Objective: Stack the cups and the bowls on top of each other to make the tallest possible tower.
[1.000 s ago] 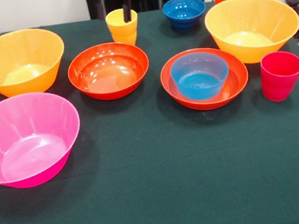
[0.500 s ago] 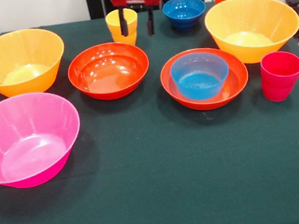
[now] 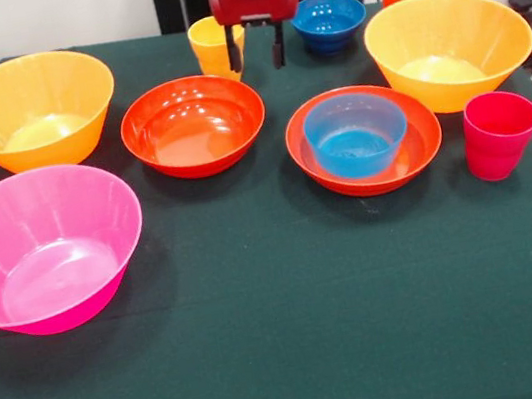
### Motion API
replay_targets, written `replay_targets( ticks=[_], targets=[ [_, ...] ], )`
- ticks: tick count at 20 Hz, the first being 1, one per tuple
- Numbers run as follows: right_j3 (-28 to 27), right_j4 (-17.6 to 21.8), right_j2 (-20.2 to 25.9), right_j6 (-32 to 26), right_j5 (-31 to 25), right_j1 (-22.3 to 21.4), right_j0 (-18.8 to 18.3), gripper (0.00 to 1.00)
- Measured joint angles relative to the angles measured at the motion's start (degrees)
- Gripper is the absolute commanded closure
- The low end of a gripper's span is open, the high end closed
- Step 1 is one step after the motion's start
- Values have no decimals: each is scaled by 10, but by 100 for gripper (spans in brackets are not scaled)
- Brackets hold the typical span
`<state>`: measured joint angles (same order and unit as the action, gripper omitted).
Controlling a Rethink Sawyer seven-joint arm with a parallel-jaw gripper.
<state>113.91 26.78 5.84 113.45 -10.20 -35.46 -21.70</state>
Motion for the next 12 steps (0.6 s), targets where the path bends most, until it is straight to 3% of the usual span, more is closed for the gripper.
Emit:
replay_targets(
  ticks=[12],
  targets=[
    [-5, 41, 7, 0, 3, 39, -5, 0]
  ],
)
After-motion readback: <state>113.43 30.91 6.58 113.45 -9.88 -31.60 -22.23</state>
